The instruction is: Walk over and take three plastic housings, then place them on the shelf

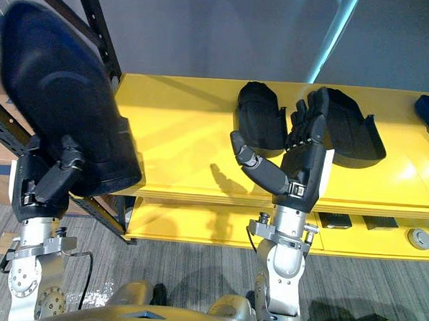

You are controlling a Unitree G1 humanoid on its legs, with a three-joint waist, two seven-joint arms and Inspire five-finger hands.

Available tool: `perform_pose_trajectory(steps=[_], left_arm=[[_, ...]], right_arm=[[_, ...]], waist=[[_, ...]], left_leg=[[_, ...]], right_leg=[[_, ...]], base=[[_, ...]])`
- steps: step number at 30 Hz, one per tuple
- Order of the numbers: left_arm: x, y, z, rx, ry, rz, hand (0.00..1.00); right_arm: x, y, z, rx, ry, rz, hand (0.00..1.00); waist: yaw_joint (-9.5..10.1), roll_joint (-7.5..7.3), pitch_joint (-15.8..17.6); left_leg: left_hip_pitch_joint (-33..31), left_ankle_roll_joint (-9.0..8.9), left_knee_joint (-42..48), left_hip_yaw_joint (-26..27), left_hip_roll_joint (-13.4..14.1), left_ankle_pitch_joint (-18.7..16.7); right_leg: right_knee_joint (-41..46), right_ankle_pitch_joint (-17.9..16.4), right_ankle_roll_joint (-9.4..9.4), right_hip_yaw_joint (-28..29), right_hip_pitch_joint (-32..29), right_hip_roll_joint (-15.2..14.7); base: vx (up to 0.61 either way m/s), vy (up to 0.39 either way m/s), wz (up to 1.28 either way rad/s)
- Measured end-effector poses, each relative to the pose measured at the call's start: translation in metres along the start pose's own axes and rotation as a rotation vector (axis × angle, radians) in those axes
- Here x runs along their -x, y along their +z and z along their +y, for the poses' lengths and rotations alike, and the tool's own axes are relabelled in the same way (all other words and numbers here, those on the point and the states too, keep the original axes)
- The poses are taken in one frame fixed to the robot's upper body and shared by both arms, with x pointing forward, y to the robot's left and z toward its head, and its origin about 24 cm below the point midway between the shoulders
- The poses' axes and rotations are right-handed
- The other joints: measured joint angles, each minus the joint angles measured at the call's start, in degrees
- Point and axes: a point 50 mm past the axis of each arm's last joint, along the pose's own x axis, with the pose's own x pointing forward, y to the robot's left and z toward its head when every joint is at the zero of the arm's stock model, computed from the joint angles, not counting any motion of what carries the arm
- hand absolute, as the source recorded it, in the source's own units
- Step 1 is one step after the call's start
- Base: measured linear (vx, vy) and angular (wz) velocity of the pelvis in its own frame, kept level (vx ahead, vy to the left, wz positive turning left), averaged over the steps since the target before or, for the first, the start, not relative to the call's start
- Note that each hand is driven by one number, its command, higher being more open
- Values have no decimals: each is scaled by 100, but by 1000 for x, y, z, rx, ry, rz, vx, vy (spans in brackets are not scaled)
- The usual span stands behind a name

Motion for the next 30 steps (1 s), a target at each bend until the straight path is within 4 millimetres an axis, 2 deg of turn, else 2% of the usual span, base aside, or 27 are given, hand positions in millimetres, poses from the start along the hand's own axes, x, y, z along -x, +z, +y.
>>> perform_pose_trajectory(steps=[2,3,6,9,14,18,19,20,22,26,28,30], left_arm=[[-10,2,-7,7,-72,-18,0],[-16,2,-13,17,-105,-27,0],[-24,2,-31,46,-170,-38,0],[-23,-4,-37,58,-188,6,0],[-22,-6,-33,53,-137,29,0],[-23,-12,-29,51,-55,99,0],[-25,-16,-28,48,-24,131,0],[-27,-21,-26,44,5,159,0],[-28,-30,-24,32,44,209,0],[-43,-43,-26,-10,73,265,0],[-53,-47,-26,-15,86,272,0],[-66,-51,-25,-25,102,276,0]], right_arm=[[0,0,-2,20,-5,-2,100],[1,0,-3,32,-6,0,100],[8,-2,-14,72,-30,31,100],[7,-1,-24,111,-52,34,100],[4,4,-33,165,-26,20,100],[3,12,-31,162,0,-10,100],[3,14,-30,159,12,-19,100],[2,16,-29,154,23,-25,100],[2,15,-28,148,43,-22,100],[1,16,-26,151,102,-25,100],[-5,18,-22,137,168,-45,100],[-19,24,-9,80,275,-108,100]], waist=[[2,-19,-19],[-6,-41,-32],[-63,-23,-33],[-121,17,-51],[-142,61,-50],[-190,73,-42],[-202,65,-37],[-218,41,-17],[-318,75,2],[-338,90,11],[-348,108,22],[-389,130,62]], left_leg=[[28,2,-209,-22,-2,144],[45,18,-300,-18,-53,212],[109,20,-322,-141,-87,242],[405,-58,-611,-204,14,354],[610,-244,-985,-126,144,550],[686,-327,-1105,11,157,646],[670,-359,-1140,69,154,674],[673,-391,-1183,130,147,709],[669,-450,-1253,144,169,792],[679,-516,-1396,163,283,992],[689,-527,-1395,167,304,1018],[688,-525,-1435,169,298,1088]], right_leg=[[-17,-468,8,76,27,399],[-142,-569,-48,57,59,466],[-305,-527,-36,97,309,495],[-191,-529,-40,70,441,607],[-185,-586,-82,139,415,728],[-196,-741,-69,232,373,729],[-204,-819,-72,244,331,721],[-217,-911,8,275,302,700],[-189,-925,16,282,249,750],[-87,-905,34,351,112,873],[-40,-878,76,352,91,895],[51,-872,83,366,29,892]], base=[[139,49,-3],[119,30,-2],[105,-16,20],[57,-87,10],[-40,-68,-11],[-114,-68,-24],[-143,-70,-26],[-117,-61,-22],[-149,-74,-8],[-97,-70,-6],[-59,-46,-3],[-59,-21,-1]])
